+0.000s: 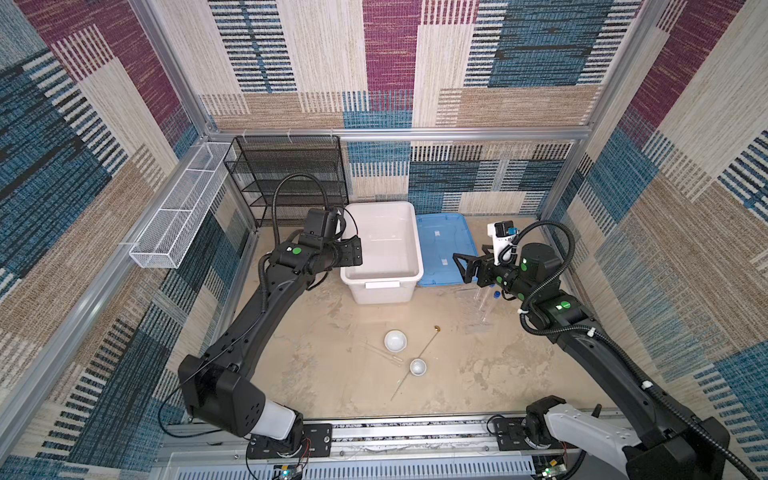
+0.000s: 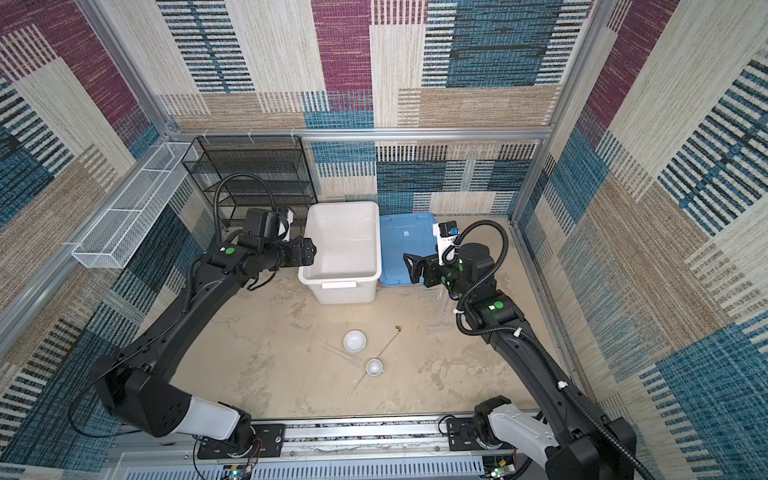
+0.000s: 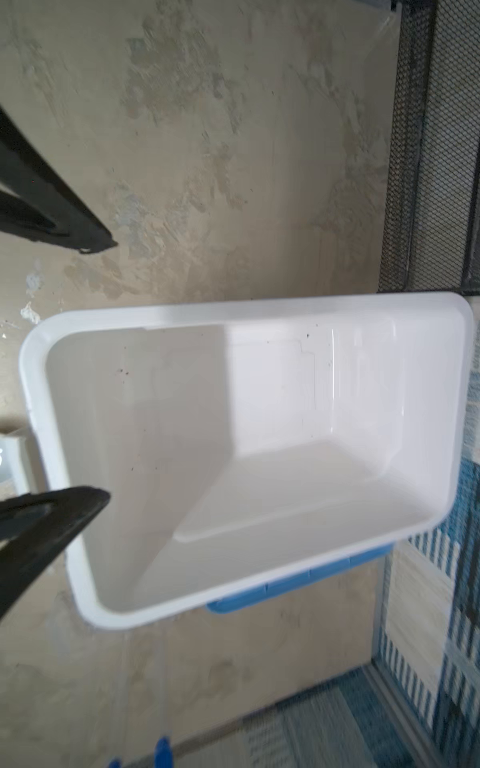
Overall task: Organize the chemistry lab equipment
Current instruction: 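Reach the left gripper to the white bin's rim and grasp it while the right rises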
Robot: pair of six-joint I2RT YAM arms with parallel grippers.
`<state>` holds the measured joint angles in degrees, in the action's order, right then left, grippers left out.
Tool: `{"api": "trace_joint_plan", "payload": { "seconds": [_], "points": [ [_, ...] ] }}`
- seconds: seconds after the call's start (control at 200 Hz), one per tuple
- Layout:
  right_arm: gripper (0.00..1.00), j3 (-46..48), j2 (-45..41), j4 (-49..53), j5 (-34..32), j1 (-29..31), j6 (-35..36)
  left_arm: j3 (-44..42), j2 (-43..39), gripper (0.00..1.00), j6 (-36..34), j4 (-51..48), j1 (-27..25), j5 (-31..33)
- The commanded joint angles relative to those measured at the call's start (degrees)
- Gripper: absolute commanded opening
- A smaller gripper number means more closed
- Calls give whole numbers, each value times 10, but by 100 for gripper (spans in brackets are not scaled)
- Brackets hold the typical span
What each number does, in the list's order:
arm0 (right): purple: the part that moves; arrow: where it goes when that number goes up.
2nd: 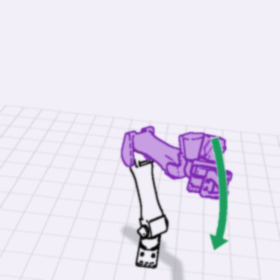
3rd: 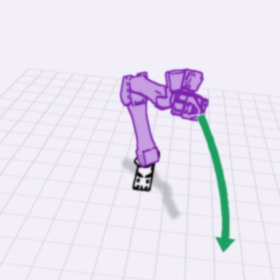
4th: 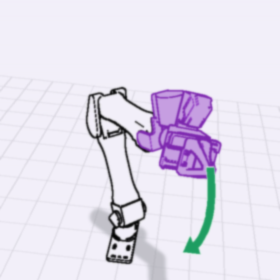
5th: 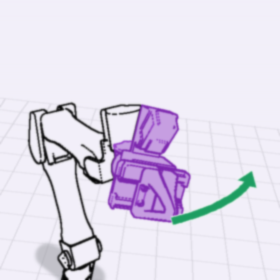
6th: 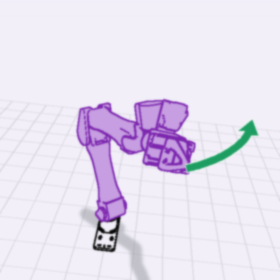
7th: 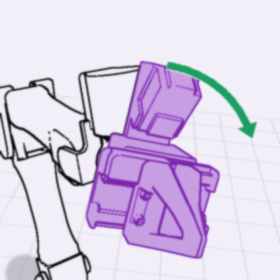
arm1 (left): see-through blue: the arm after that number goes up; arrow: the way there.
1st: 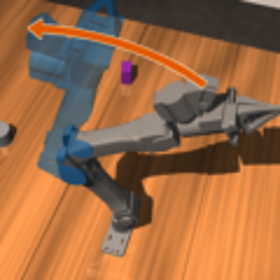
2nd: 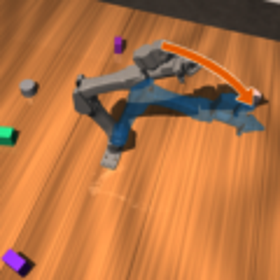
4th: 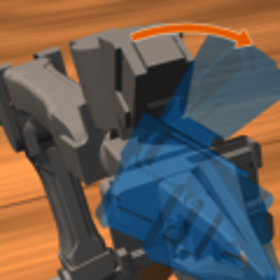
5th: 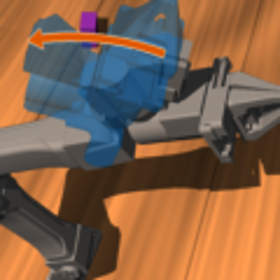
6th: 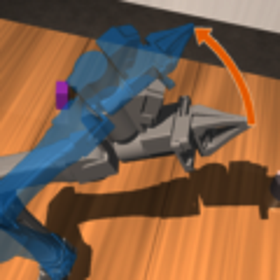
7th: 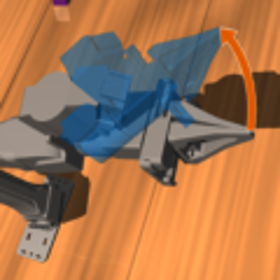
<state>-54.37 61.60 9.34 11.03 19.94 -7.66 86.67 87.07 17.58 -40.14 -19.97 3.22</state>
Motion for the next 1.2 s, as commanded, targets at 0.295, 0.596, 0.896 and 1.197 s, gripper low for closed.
{"api": "trace_joint_plan", "payload": {
  "seconds": [0.295,0.596,0.896,1.197],
  "points": [
    [99,-39,73,12,28,47,10,107,175,72,-21,52,38,76],
    [99,-36,97,4,32,58,1,154,240,56,-23,50,40,72],
    [99,-24,96,-2,30,59,1,96,205,40,-8,54,38,67],
    [99,-18,94,-9,33,59,-3,37,151,21,11,52,37,60]
  ]
}}
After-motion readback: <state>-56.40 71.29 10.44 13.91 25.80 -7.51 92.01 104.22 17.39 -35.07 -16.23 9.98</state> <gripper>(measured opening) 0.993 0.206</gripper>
